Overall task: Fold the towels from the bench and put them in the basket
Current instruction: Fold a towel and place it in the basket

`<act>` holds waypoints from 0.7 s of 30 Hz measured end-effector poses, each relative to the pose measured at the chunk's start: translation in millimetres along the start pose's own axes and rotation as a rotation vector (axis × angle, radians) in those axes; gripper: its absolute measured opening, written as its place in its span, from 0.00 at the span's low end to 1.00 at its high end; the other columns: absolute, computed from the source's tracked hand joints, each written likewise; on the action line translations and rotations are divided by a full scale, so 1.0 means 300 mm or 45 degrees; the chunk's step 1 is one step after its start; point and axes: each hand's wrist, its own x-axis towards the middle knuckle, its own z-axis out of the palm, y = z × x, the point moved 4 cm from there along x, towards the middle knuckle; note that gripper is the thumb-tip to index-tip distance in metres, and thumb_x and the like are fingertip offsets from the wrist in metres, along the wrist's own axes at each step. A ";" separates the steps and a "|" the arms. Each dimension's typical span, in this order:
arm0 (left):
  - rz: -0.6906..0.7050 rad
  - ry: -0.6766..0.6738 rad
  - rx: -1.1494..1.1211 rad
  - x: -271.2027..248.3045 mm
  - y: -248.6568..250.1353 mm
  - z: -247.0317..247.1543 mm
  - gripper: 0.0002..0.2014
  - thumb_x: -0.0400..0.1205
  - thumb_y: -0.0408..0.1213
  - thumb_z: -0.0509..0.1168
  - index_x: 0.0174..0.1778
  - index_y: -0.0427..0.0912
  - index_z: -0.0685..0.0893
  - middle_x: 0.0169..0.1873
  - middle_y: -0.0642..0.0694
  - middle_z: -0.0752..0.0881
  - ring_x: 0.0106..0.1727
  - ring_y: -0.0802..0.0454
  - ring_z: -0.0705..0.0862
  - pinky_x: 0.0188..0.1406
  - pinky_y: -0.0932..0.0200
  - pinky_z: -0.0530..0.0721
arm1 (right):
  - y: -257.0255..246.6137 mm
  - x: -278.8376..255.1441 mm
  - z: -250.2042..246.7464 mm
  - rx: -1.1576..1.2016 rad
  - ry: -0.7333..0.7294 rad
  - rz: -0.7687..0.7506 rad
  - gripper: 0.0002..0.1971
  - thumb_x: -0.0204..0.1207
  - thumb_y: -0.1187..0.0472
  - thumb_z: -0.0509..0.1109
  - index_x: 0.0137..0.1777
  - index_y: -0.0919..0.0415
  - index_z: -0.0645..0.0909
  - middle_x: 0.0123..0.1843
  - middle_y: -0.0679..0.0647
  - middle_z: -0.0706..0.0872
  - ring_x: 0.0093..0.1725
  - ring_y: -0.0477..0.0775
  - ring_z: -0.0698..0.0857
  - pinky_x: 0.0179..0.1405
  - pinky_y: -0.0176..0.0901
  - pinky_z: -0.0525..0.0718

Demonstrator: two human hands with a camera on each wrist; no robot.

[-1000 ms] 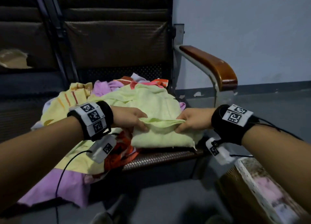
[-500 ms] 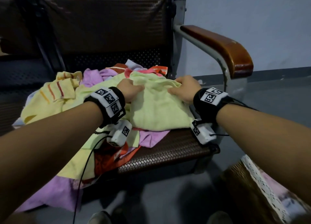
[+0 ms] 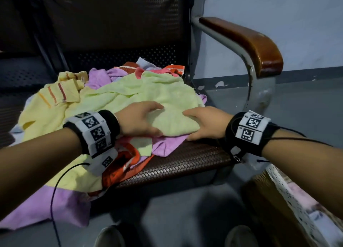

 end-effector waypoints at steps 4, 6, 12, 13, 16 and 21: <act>0.040 0.091 0.052 -0.018 0.000 0.014 0.31 0.76 0.38 0.76 0.77 0.45 0.78 0.75 0.45 0.79 0.75 0.45 0.77 0.74 0.55 0.73 | 0.009 0.002 -0.033 0.000 0.039 0.002 0.17 0.82 0.53 0.68 0.68 0.56 0.83 0.61 0.56 0.88 0.62 0.62 0.85 0.57 0.46 0.79; -0.001 0.221 -0.015 -0.018 0.000 -0.015 0.16 0.80 0.35 0.69 0.65 0.44 0.85 0.59 0.44 0.88 0.62 0.43 0.84 0.58 0.56 0.78 | 0.019 0.002 -0.063 0.042 0.095 0.038 0.09 0.83 0.57 0.65 0.53 0.58 0.85 0.46 0.54 0.87 0.53 0.61 0.86 0.45 0.43 0.74; -0.089 0.364 -0.362 -0.032 -0.006 -0.081 0.11 0.76 0.51 0.61 0.43 0.50 0.84 0.37 0.52 0.85 0.43 0.47 0.82 0.42 0.53 0.75 | 0.086 -0.012 -0.106 0.557 0.177 0.118 0.12 0.82 0.55 0.68 0.51 0.64 0.87 0.49 0.60 0.91 0.51 0.61 0.88 0.55 0.54 0.84; -0.130 0.388 -0.436 -0.028 -0.013 -0.080 0.11 0.78 0.51 0.64 0.45 0.48 0.85 0.37 0.51 0.86 0.43 0.47 0.82 0.42 0.53 0.77 | 0.096 -0.011 -0.099 0.642 0.169 0.151 0.11 0.82 0.55 0.69 0.49 0.63 0.88 0.49 0.58 0.92 0.50 0.59 0.88 0.54 0.50 0.84; -0.289 0.482 -0.500 -0.003 -0.044 -0.073 0.11 0.81 0.51 0.68 0.50 0.47 0.85 0.43 0.48 0.89 0.46 0.47 0.85 0.42 0.53 0.80 | 0.109 0.008 -0.079 0.717 0.186 0.228 0.12 0.81 0.54 0.71 0.50 0.63 0.89 0.49 0.56 0.91 0.50 0.54 0.88 0.52 0.46 0.83; -0.395 0.708 -0.501 0.016 -0.049 -0.100 0.19 0.78 0.57 0.72 0.54 0.46 0.81 0.47 0.50 0.86 0.47 0.49 0.85 0.44 0.51 0.84 | 0.105 0.065 -0.095 0.571 0.314 0.306 0.16 0.82 0.50 0.69 0.54 0.65 0.87 0.53 0.60 0.91 0.53 0.59 0.88 0.56 0.53 0.85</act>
